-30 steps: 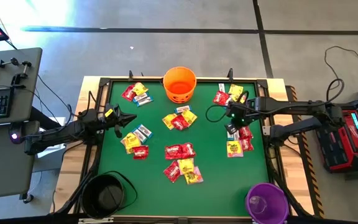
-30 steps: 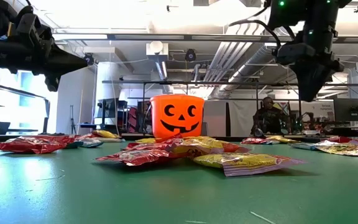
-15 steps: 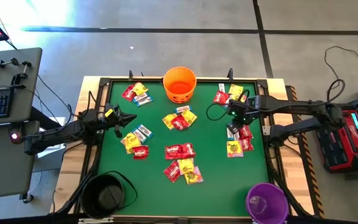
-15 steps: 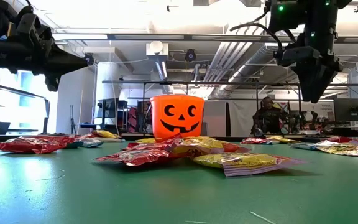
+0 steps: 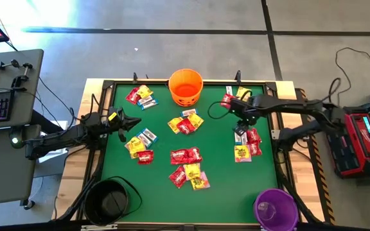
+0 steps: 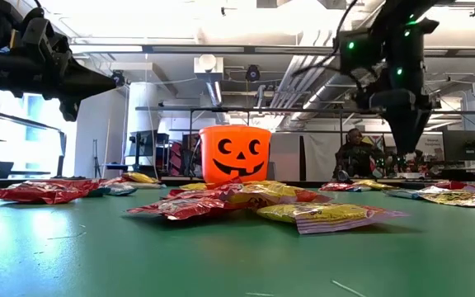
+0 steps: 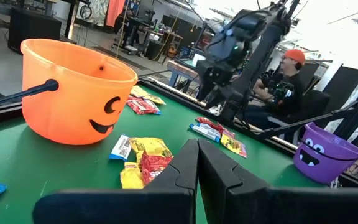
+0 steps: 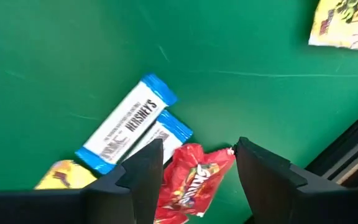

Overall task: Sort candy by brand, put in halloween buckets
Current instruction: Put the red candy into the black bucket

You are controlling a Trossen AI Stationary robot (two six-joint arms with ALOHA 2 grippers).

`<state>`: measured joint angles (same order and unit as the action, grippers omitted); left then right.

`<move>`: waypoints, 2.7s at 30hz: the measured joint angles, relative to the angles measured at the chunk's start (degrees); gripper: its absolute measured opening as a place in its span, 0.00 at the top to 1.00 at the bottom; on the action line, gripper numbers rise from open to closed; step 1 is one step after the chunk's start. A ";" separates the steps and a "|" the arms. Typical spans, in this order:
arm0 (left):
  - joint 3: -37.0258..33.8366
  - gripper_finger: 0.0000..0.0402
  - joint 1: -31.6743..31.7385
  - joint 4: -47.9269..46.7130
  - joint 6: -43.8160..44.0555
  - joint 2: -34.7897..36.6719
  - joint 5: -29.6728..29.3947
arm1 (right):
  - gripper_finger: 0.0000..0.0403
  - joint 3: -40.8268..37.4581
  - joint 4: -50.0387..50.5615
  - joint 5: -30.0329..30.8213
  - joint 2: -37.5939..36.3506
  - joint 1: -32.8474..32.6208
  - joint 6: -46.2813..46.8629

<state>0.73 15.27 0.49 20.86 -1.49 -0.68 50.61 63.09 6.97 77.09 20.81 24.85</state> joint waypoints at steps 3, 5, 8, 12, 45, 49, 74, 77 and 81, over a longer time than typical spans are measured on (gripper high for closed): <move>0.00 1.00 0.01 0.00 0.00 -0.01 0.01 | 0.53 0.00 0.16 -2.37 3.09 1.75 -2.61; 0.00 1.00 -0.01 0.00 -0.01 0.00 0.00 | 0.53 -0.02 0.51 -3.32 5.13 2.64 -4.11; -0.01 1.00 0.01 0.00 -0.02 0.00 -0.01 | 0.53 -0.02 0.77 -3.76 7.07 3.46 -5.42; -0.02 1.00 0.00 0.00 -0.01 0.00 0.01 | 0.53 -0.02 1.55 -5.52 8.16 4.08 -6.24; 0.00 1.00 0.01 0.00 -0.02 0.00 0.01 | 0.53 -0.07 6.51 -8.51 7.99 4.00 -18.42; -0.02 1.00 -0.01 0.00 0.00 0.01 0.01 | 0.53 -0.58 5.16 -8.61 7.99 4.00 -18.62; 0.00 1.00 -0.01 0.00 -0.02 -0.01 0.01 | 0.69 -8.46 -4.26 -9.10 8.01 4.00 -19.13; -0.02 1.00 0.00 0.00 -0.02 0.00 0.01 | 0.75 -8.36 -4.08 -9.08 8.01 4.00 -19.13; -0.01 1.00 0.00 0.00 -0.01 0.01 -0.01 | 0.83 -8.30 -3.45 -8.92 8.01 4.00 -18.86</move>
<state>0.72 15.27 0.49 20.85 -1.48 -0.69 42.31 59.64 -1.96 85.10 24.82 5.99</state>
